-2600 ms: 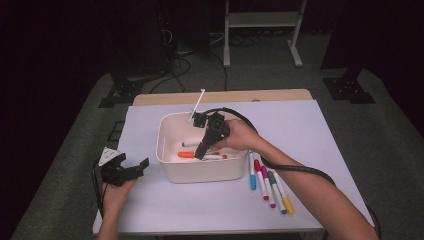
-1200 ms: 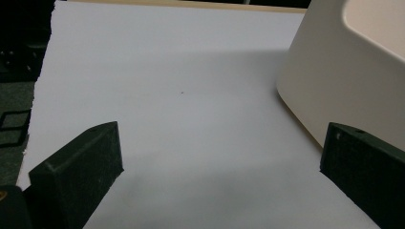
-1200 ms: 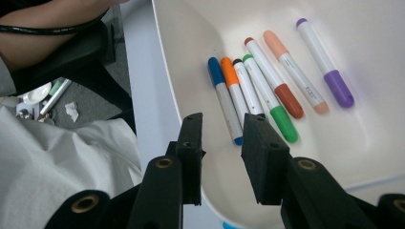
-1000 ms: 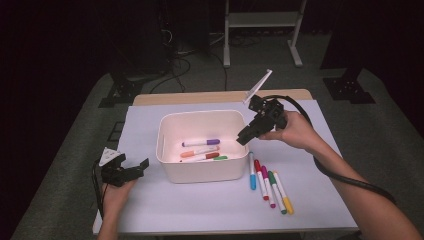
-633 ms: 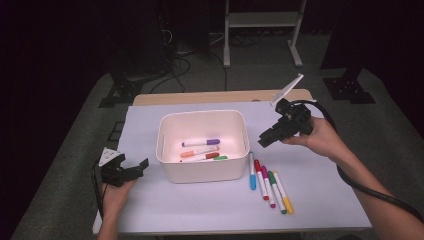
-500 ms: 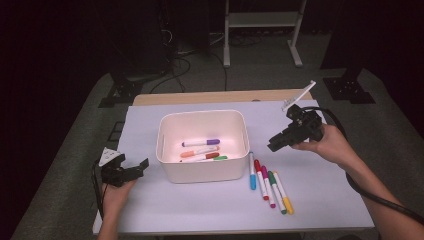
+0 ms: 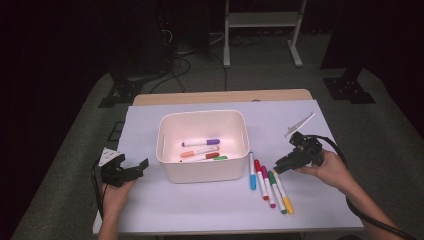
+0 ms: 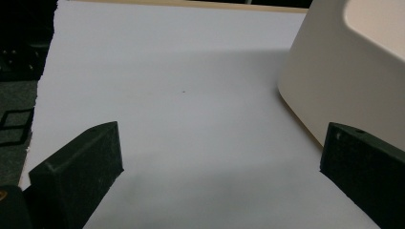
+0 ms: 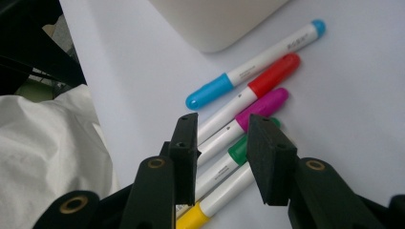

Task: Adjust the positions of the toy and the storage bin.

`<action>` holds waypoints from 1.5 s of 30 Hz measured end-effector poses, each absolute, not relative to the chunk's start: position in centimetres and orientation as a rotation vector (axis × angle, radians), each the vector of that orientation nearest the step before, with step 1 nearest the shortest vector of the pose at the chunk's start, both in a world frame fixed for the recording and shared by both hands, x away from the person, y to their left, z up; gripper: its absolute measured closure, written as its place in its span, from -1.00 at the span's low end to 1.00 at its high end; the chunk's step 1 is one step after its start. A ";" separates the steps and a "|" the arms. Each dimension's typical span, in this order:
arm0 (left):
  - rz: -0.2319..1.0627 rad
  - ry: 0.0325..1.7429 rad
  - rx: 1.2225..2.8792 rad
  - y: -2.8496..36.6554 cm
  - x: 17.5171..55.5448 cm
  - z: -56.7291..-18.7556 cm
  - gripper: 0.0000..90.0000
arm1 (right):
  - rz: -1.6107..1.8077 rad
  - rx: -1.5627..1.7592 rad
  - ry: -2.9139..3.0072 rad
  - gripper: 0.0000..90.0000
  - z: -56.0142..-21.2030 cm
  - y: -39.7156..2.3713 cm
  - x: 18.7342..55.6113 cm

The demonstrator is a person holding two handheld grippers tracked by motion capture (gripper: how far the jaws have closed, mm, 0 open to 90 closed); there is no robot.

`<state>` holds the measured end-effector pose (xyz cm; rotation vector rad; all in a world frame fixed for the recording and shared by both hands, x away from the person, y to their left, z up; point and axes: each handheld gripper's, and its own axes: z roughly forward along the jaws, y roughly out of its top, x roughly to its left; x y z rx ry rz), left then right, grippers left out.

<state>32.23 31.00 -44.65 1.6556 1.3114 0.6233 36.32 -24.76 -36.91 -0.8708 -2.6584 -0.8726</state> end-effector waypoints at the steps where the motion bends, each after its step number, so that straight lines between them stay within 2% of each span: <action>1: 0.624 1.311 1.658 31.0 32.2 -44.6 -1.00 | -0.867 -0.873 -2.657 0.41 -37.2 -24.7 36.2; 8: 0.622 1.310 1.656 31.1 32.2 -44.6 -1.00 | -0.826 -0.921 -2.641 0.40 -40.4 -25.0 35.6; 14: 0.621 1.307 1.662 30.9 32.3 -44.7 -1.00 | -0.807 -0.962 -2.649 0.40 -41.7 -25.6 35.2; 29: 0.619 1.309 1.656 31.1 32.2 -44.6 -1.00 | -0.743 -1.012 -2.761 0.37 -42.5 -25.2 35.0; 37: 0.621 1.310 1.656 31.0 32.2 -44.7 -1.00 | -0.672 -1.090 -2.830 0.37 -42.6 -26.6 34.6; 41: 0.619 1.305 1.658 30.9 32.3 -44.7 -1.00 | -0.706 -1.122 -2.800 0.42 -42.9 -27.5 34.5; 45: 0.619 1.305 1.658 30.9 32.2 -44.7 -1.00 | -0.708 -1.150 -2.800 0.56 -42.8 -28.3 34.6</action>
